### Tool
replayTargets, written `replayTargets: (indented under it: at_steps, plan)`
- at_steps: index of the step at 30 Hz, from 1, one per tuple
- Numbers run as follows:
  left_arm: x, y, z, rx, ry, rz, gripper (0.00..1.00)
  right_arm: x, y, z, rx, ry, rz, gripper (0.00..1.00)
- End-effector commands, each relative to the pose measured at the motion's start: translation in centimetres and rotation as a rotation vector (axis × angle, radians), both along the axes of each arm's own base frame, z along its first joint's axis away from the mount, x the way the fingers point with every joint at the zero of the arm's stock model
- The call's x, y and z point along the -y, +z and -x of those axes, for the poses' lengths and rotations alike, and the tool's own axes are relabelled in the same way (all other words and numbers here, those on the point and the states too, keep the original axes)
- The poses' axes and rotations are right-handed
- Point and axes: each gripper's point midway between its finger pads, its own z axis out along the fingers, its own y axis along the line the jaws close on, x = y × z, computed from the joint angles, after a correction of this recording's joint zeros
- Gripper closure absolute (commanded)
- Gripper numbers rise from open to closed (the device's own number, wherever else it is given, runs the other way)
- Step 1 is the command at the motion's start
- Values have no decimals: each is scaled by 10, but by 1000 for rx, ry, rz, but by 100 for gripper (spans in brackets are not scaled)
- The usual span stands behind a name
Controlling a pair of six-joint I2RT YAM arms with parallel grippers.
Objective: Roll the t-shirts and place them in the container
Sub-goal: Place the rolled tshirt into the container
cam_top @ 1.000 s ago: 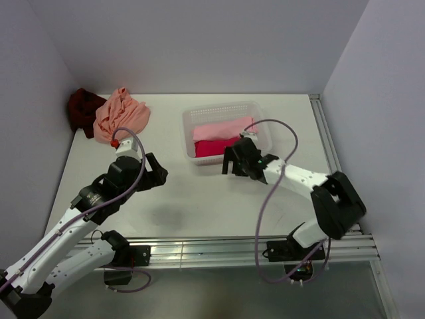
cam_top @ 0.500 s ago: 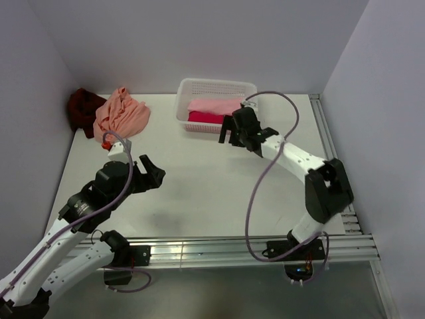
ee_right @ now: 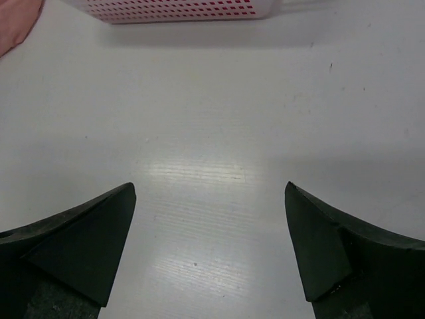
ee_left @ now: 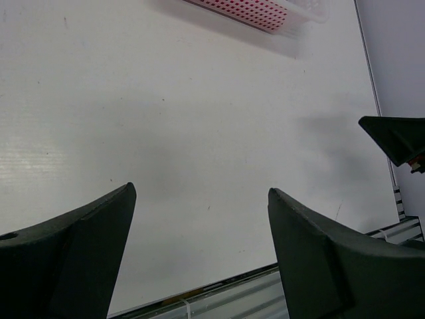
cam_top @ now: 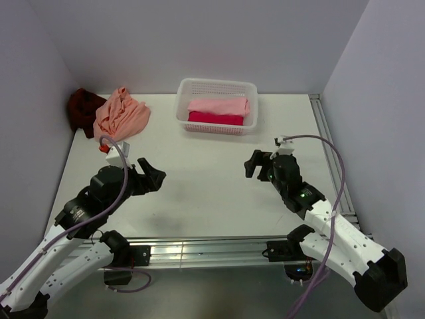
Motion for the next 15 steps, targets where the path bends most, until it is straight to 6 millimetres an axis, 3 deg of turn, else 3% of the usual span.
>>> replayTargets:
  at_steps: [1, 15]
  plan:
    - [5, 8, -1, 37, -23, 21, 14, 10, 17, -3, 88, -50, -16, 0]
    - [3, 7, 3, 28, -5, 25, 15, 22, 34, 9, 156, -85, -60, 0]
